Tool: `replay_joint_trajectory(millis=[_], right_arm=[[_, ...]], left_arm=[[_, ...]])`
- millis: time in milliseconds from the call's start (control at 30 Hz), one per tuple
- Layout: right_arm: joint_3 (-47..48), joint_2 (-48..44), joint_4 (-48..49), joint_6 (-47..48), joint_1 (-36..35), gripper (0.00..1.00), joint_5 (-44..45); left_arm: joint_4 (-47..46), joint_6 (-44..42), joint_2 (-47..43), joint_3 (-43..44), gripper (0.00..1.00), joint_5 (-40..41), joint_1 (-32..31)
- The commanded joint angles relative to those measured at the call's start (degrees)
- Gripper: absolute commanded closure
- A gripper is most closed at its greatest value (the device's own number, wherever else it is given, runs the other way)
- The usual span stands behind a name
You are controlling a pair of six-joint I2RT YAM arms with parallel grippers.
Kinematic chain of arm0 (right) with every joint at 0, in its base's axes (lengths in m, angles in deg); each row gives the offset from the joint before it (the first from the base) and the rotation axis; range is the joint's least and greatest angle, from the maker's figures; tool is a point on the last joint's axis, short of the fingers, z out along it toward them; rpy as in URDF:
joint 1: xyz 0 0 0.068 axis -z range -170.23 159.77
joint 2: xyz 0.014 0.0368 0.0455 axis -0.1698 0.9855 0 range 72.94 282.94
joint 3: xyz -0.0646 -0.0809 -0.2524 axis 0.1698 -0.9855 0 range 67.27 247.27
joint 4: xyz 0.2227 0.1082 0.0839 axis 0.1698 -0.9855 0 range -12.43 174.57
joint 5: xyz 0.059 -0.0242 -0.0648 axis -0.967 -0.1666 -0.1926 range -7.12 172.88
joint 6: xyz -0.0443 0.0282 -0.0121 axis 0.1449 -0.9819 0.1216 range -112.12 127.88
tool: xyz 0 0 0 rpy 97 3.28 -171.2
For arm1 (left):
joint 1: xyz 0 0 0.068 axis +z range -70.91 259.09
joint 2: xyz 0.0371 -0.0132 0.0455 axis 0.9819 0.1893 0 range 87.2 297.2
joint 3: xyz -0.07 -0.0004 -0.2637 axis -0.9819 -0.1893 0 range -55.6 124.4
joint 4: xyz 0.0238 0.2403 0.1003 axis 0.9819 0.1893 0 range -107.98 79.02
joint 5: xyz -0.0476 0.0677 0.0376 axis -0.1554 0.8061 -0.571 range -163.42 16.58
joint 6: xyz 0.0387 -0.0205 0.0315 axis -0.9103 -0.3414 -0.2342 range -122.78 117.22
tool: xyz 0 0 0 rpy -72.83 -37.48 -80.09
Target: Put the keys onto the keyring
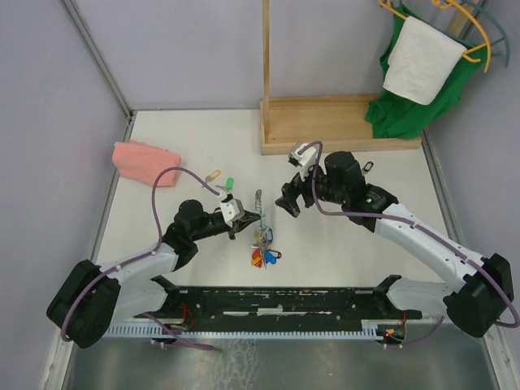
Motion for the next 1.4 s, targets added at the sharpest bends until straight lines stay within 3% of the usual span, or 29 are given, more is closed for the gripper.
replay_joint_trajectory(millis=[0,100,400,600,867,1133,1367], right_arm=[[1.15,0.74,-6.29,-8.62,0.13,0.00,19.49],[2.41,2.66,-7.85,-11.93,2.38,0.00,27.73],[9.07,14.26,-11.39,-17.18,12.92,0.04,34.30],[10.29,20.73,-7.94,-21.46,24.35,0.11,34.57],[14.00,32.06,-4.12,-25.36,36.88,0.22,27.09],[19.26,41.00,-2.07,-25.95,42.69,0.36,24.10],[25.22,46.16,-4.83,-24.93,43.61,0.45,22.82]], left_arm=[[-2.07,-3.36,-2.04,0.08,0.97,4.82,-0.19],[-1.50,-1.00,-2.68,0.54,0.97,7.59,-0.19],[5.02,2.00,-4.31,3.02,0.97,13.81,-0.19],[7.58,2.92,-4.81,4.07,0.97,14.92,-0.19],[9.74,2.78,-4.40,5.21,0.97,15.16,-0.19],[10.27,2.42,-2.86,5.79,0.97,14.48,-0.19],[10.50,2.15,-2.05,6.23,0.97,13.72,-0.20]])
